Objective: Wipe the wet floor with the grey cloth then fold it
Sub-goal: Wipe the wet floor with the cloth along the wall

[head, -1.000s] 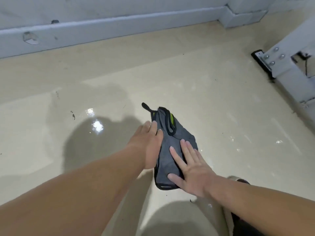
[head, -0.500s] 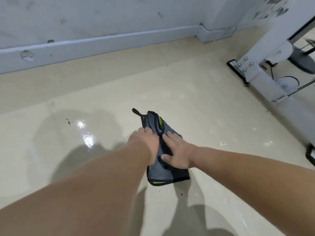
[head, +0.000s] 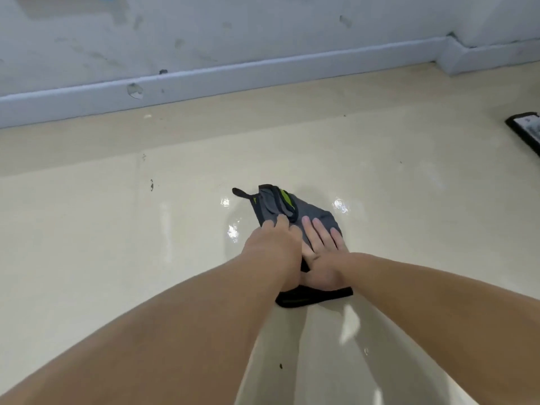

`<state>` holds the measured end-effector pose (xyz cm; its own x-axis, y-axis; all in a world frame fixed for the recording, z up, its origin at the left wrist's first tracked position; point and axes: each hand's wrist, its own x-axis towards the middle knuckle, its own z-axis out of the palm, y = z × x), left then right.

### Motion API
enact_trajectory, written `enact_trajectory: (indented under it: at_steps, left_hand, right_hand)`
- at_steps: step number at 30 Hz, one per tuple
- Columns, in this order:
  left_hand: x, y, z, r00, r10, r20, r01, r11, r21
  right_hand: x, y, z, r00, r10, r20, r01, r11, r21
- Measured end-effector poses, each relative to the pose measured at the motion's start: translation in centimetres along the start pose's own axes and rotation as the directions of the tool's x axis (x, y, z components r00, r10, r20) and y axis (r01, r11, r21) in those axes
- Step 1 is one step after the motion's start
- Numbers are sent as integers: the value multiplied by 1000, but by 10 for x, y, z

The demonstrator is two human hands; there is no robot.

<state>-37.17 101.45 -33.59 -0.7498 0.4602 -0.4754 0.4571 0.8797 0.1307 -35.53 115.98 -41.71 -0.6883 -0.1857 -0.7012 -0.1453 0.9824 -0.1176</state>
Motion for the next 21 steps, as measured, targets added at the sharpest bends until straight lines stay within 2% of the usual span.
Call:
enact_trajectory:
  at_steps: [4, 8, 12, 15, 21]
  left_hand:
    - [-22, 41, 15, 994, -13, -107, 6, 998, -65]
    - [-26, 87, 31, 985, -8, -171, -15, 991, -132]
    - [7, 148, 34, 981, 52, -188, -78, 988, -130]
    - [32, 192, 31, 985, 102, -143, -119, 986, -116]
    - [56, 261, 36, 983, 158, -96, -174, 966, -190]
  right_hand:
    - [-5, 38, 6, 988, -82, -134, 84, 996, 9]
    - [-17, 88, 24, 955, -36, -295, 69, 993, 100]
    - [-42, 166, 38, 933, 110, -342, -39, 977, 210]
    - [-73, 232, 55, 900, 282, -331, -170, 928, 330]
    - [-145, 327, 111, 733, 636, -240, -463, 726, 509]
